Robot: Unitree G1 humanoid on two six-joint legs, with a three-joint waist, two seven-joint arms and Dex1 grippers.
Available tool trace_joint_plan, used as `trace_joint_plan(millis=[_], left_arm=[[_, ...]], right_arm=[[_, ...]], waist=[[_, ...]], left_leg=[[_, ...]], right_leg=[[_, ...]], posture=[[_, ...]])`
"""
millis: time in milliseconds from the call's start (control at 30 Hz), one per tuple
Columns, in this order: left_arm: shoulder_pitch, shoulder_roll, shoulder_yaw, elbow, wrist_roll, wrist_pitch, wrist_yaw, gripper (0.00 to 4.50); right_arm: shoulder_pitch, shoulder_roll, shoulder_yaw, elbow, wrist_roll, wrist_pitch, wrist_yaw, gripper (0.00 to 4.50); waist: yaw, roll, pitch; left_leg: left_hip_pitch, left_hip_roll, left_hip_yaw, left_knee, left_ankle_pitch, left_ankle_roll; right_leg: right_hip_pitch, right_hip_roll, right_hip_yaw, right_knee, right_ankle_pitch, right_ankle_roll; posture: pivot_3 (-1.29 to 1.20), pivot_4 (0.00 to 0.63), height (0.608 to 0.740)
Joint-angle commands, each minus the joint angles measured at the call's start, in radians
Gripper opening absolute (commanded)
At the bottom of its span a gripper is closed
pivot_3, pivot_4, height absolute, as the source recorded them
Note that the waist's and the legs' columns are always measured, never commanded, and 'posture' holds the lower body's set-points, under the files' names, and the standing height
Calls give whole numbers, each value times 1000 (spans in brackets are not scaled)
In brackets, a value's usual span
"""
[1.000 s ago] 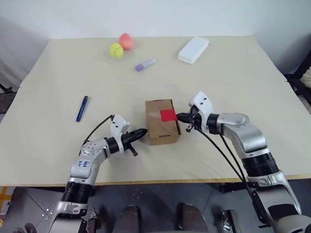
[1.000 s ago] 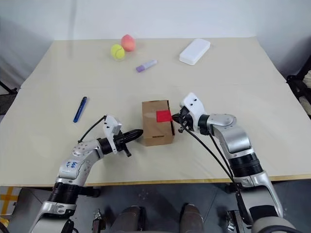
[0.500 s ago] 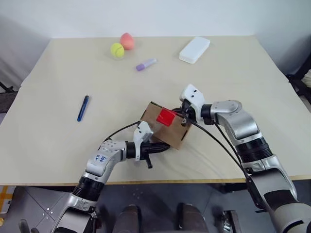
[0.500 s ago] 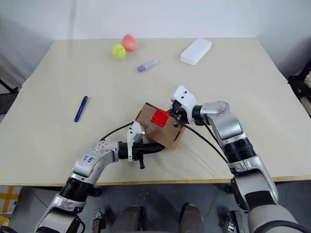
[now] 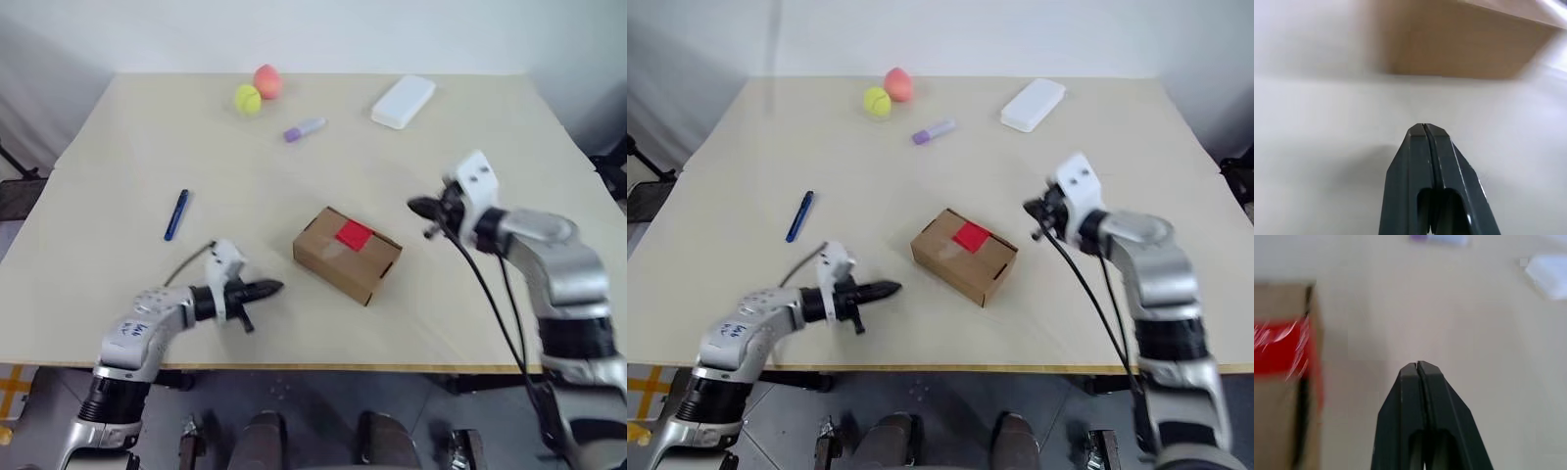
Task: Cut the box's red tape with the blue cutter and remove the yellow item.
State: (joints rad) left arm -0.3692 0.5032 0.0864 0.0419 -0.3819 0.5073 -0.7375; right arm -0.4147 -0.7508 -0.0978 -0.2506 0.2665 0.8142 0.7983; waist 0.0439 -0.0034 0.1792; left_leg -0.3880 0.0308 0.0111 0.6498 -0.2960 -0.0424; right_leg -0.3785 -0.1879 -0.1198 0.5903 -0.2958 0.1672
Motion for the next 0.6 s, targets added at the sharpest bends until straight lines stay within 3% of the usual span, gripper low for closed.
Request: trace_joint_plan(millis=[33,133,400,600], left_arm=[[-103,-46,16,121,35,-154,23,0],[-173,-84,-26,223,60,-209,-21,0],[-304,-180,-143,383,84,-256,-174,0],[-307,-186,-182,350,76,-206,-257,0]], right_arm=[[141,-96,-38,-220,86,111,67,35],[212,-119,5,-289,106,138,61,35],[115,36,132,-272,93,140,-72,35],[140,54,87,-396,166,236,-111,35]], waist=[[3,-1,0],[-8,-1,0],[-26,-3,1],[-20,-4,1]], left_leg=[[0,0,1,0,-1,0],[1,0,3,1,-2,1],[2,0,3,2,-1,0],[1,0,3,2,-1,0]], right_leg=[[0,0,0,0,0,0],[0,0,2,0,1,1],[0,1,3,1,1,1],[0,1,3,1,1,1]], posture=[[0,150,740],[0,150,740],[0,150,740],[0,150,740]])
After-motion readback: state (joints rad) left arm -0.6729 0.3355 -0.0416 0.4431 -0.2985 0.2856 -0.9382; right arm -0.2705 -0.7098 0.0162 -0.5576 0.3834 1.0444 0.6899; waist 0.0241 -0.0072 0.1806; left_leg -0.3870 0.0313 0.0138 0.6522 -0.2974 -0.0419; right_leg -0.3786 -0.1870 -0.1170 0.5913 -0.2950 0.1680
